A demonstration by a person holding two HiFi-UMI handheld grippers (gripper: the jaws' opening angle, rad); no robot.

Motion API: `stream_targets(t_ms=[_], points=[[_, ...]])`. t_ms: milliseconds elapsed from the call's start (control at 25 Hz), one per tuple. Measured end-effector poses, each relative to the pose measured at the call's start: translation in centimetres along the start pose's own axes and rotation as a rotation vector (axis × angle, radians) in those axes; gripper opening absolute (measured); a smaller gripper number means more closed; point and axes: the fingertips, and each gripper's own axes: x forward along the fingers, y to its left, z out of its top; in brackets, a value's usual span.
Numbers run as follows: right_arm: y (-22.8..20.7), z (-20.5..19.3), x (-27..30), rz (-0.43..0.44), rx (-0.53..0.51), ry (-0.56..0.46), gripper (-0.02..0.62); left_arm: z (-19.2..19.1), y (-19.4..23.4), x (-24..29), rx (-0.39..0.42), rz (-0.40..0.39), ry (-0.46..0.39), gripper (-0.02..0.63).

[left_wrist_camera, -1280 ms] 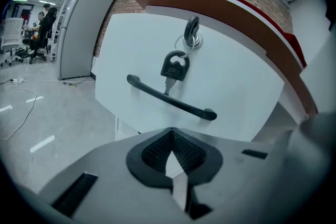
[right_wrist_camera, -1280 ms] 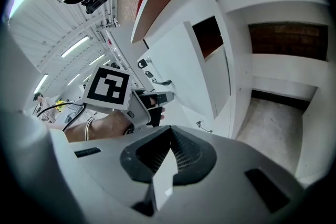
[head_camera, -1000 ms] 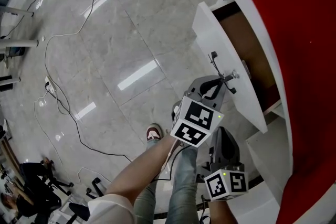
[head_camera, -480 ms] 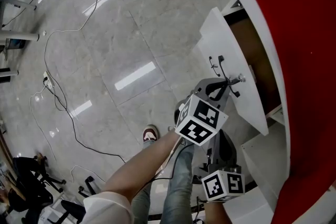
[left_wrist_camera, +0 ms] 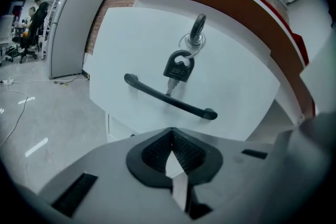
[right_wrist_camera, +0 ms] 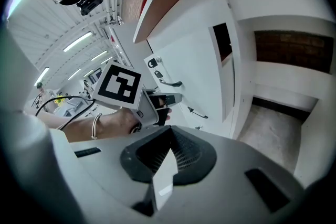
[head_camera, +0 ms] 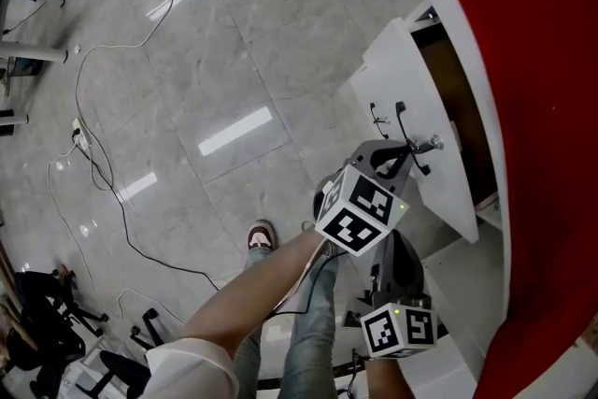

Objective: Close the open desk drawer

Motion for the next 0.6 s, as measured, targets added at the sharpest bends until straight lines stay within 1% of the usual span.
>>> stream_targets(t_ms=[200,440,600], points=[[0.2,0.51,0.87,-0.005,-0.012,-0.005,-0.002,0.23,0.5,0.06,0.027,0.004,0.002,0.008],[-0.34,0.84,0.56,-0.024,0.001,-0.014,-0.002,0.2,0.12,0.16,0.049,-0.058,0.018,0.008],[-0.34,0.94,0.48,-0.035,0.003,-0.013,-0.002,0.41,-0.03,0.25,0.041,-0.065,0.035,0.008]])
